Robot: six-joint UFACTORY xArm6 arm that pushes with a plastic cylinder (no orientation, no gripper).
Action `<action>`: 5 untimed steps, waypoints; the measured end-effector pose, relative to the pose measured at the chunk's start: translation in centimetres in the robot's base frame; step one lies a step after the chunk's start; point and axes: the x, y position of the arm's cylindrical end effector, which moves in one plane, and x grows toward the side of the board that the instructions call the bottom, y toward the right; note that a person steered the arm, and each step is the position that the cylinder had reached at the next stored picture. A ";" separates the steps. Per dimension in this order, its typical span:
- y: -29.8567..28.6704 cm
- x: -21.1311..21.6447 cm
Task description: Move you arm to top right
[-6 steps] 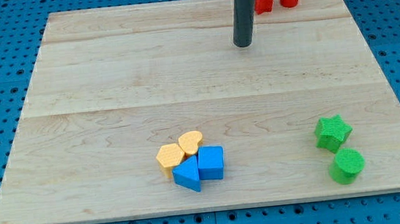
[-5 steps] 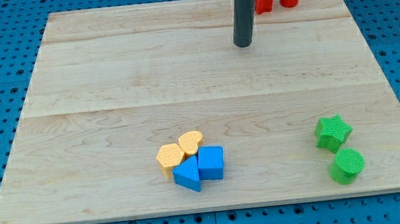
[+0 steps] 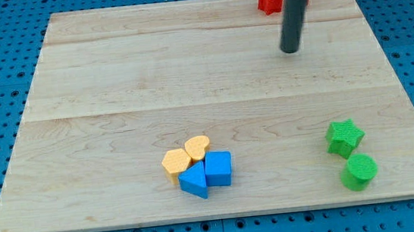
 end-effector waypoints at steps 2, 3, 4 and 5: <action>5.2 -0.8; 6.1 -1.1; 6.6 -1.9; 7.2 -2.6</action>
